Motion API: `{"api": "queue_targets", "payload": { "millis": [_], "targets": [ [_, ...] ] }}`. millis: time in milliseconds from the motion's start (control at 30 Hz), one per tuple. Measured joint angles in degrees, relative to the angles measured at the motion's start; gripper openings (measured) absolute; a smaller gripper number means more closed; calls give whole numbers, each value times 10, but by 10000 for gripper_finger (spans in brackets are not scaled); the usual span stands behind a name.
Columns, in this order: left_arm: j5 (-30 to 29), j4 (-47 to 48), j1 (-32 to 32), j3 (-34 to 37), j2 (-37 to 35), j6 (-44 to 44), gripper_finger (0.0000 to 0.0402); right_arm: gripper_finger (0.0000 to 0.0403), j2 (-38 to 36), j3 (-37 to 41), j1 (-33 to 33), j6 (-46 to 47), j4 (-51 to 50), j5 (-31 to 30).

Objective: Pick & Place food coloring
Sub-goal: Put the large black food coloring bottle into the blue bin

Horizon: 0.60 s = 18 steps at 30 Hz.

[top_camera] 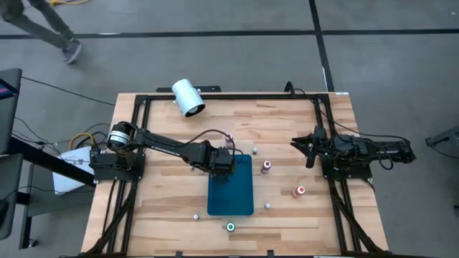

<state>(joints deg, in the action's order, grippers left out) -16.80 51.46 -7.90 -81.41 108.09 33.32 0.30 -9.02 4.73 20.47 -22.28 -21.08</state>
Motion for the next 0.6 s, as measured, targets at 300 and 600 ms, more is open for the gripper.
{"api": "queue_targets", "payload": {
  "millis": [300,600],
  "targets": [
    [11,0,0,0,0,25,171,93,0,0,0,0,0,0],
    [12,0,0,0,0,29,219,93,0,0,0,0,0,0]
  ]
}}
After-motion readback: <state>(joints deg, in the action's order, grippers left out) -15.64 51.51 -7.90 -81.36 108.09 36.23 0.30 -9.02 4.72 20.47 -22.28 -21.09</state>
